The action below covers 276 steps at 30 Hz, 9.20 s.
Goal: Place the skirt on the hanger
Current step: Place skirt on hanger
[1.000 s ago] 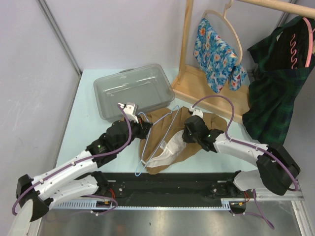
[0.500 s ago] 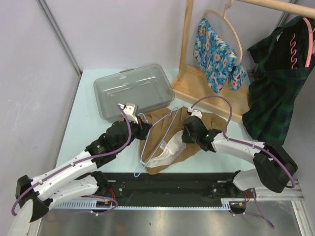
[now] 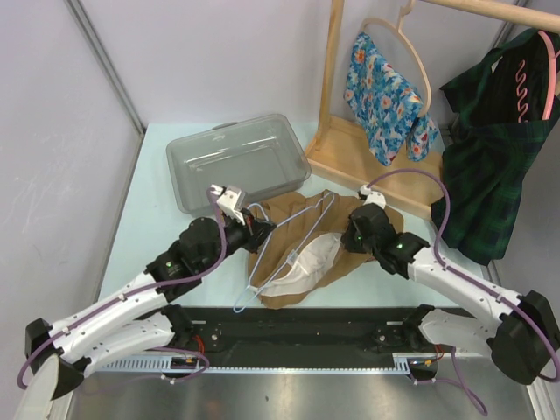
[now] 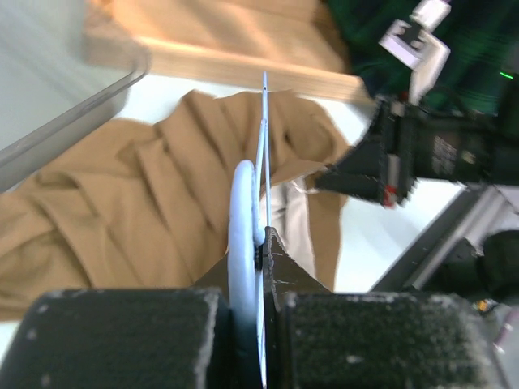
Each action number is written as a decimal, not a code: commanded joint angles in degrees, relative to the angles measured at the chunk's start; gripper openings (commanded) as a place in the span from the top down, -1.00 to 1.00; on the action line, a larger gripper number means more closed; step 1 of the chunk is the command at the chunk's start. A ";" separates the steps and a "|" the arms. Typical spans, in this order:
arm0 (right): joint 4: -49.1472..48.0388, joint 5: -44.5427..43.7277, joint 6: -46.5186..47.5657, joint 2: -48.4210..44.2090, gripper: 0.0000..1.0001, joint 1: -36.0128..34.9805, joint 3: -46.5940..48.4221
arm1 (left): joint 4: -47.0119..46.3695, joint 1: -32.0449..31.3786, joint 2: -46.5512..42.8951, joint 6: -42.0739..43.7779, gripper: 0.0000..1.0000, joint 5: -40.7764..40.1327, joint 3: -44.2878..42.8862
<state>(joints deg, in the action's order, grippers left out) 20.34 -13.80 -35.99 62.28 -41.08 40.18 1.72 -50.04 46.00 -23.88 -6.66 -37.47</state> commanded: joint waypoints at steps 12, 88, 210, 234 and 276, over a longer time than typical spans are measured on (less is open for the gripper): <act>-1.52 9.39 0.83 -4.01 1.00 15.76 1.30 | 1.62 -0.41 -1.09 9.46 1.00 20.01 -2.78; -11.90 20.83 -13.41 -5.15 1.00 22.62 1.39 | 4.35 -0.41 2.18 13.24 1.00 9.12 -3.04; -16.57 33.86 -13.23 -8.31 1.00 23.85 -4.76 | -22.63 -0.85 -4.86 0.41 1.00 7.45 7.50; -18.95 30.33 -17.01 -12.00 1.00 27.45 -4.59 | -21.93 -0.85 -3.99 0.24 1.00 12.45 9.08; -8.48 37.26 -13.50 -16.23 1.00 30.53 -4.15 | -25.71 -0.94 -0.73 -0.12 1.00 8.77 8.21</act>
<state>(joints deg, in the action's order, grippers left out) 8.69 20.93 -51.90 46.81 -10.90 35.05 -19.64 -50.89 46.17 -23.09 4.69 -27.75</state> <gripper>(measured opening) 0.007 0.026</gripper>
